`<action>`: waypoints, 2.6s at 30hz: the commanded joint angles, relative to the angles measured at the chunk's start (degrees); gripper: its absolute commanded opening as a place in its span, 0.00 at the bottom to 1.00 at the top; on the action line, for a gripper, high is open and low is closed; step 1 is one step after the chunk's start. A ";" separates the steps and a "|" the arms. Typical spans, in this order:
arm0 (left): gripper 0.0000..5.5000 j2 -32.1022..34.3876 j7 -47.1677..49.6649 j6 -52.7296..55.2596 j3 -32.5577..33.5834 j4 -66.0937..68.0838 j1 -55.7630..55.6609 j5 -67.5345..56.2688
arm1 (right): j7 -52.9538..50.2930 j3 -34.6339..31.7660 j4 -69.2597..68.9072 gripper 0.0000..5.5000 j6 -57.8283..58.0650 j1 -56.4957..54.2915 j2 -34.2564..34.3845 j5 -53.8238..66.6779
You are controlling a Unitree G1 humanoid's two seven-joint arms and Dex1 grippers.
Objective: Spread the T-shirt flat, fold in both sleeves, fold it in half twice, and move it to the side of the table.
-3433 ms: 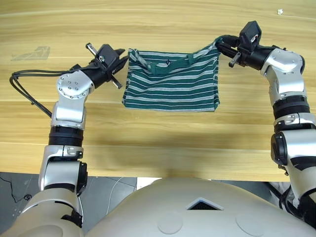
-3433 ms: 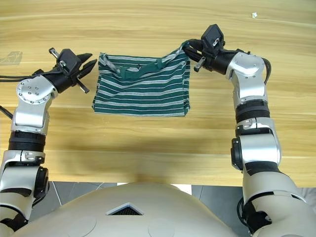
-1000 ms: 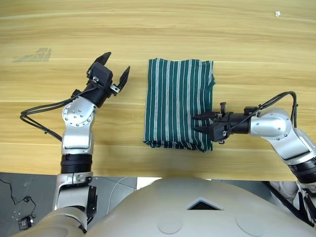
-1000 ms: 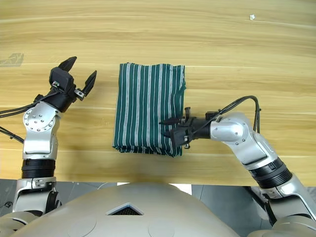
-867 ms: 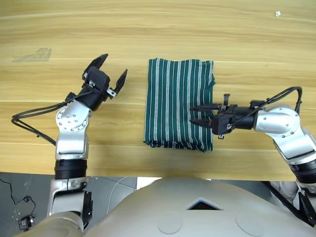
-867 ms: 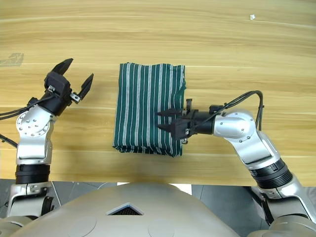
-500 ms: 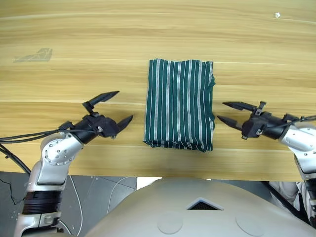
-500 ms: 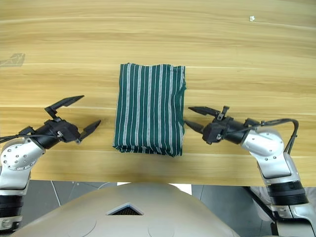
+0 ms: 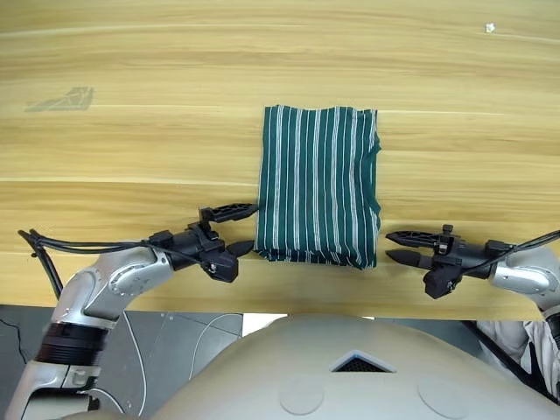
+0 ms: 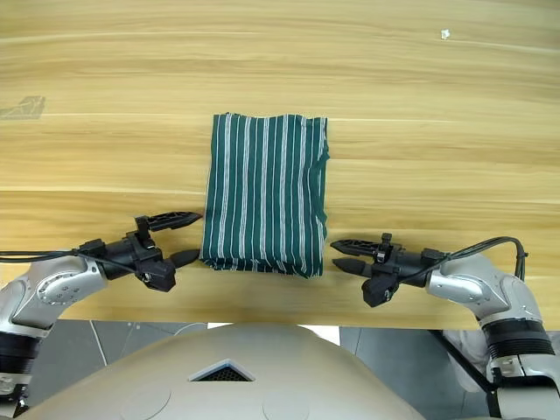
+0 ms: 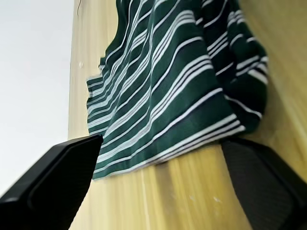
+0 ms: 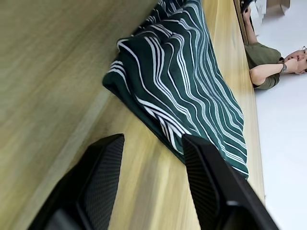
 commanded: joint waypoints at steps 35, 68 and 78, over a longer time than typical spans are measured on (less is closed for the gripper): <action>0.06 6.77 -6.44 6.76 -12.28 -1.07 0.61 -4.84 | 4.14 14.99 -1.61 0.00 7.74 -5.81 -0.60 7.67; 0.00 8.97 -26.17 40.61 6.41 -14.94 -2.33 -46.91 | 39.81 0.67 -20.76 0.00 66.82 -11.41 0.11 58.07; 0.00 -0.17 -20.17 43.27 1.93 -5.12 -16.96 -38.36 | 38.44 3.58 -0.18 0.00 59.34 -28.32 11.07 45.20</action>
